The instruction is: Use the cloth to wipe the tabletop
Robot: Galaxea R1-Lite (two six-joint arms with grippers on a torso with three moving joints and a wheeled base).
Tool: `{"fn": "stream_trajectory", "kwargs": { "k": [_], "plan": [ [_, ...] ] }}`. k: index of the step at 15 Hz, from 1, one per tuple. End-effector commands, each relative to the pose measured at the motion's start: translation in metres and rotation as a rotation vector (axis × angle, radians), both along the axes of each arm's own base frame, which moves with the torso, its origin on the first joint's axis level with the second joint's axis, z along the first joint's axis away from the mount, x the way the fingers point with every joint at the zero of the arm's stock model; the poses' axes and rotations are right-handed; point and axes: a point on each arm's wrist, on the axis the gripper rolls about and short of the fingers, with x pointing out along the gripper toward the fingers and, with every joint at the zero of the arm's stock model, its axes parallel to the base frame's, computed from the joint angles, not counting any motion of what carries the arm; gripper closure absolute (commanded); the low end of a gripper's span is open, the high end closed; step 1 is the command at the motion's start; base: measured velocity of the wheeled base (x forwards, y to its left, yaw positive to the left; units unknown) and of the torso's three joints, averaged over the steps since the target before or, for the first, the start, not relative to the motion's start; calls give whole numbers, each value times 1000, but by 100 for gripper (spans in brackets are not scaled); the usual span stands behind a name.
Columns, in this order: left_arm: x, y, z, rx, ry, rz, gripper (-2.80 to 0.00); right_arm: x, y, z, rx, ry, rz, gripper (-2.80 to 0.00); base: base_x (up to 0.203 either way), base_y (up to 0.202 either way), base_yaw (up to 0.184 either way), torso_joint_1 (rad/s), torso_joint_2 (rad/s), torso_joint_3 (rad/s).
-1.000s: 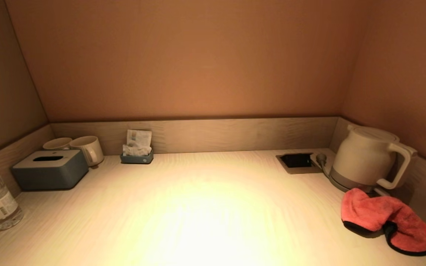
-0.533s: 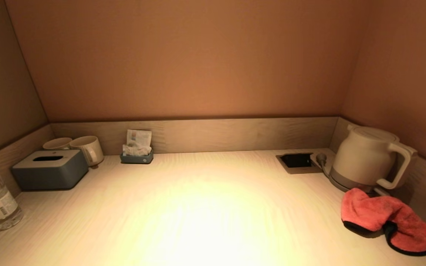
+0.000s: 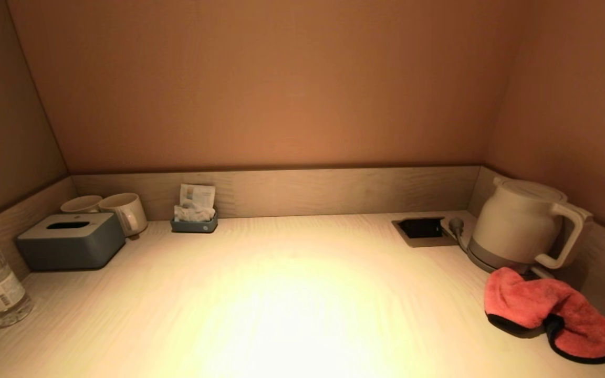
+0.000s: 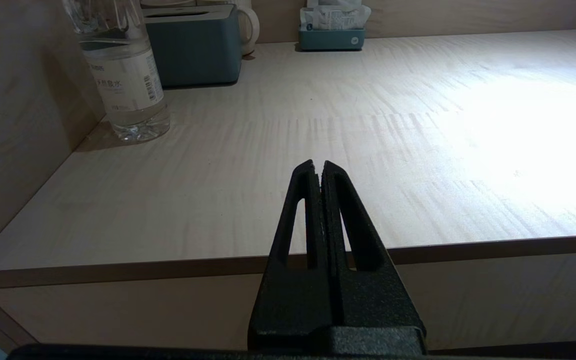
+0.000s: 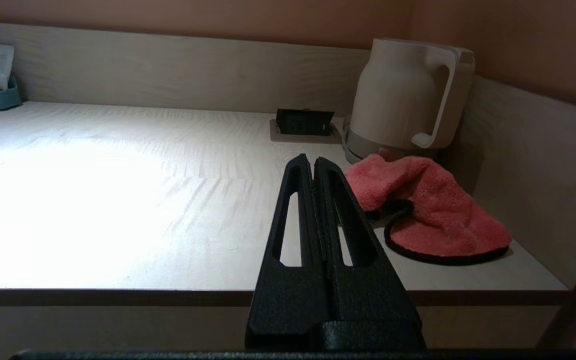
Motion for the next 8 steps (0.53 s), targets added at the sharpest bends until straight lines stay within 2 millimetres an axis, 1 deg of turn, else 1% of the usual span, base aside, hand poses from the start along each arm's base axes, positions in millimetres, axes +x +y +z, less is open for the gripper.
{"fn": "stream_trajectory", "kwargs": {
  "k": [1,4,8],
  "plan": [
    [0,0,0,-1,1,-1,0,1,0,-9,-2,91,19,0,0,0,0,0,0,0],
    [0,0,0,-1,1,0,0,1,0,-19,-8,180,18,0,0,0,0,0,0,0],
    [0,0,0,-1,-1,-1,0,1,0,-19,8,181,14,0,0,0,0,0,0,0]
  ]
}}
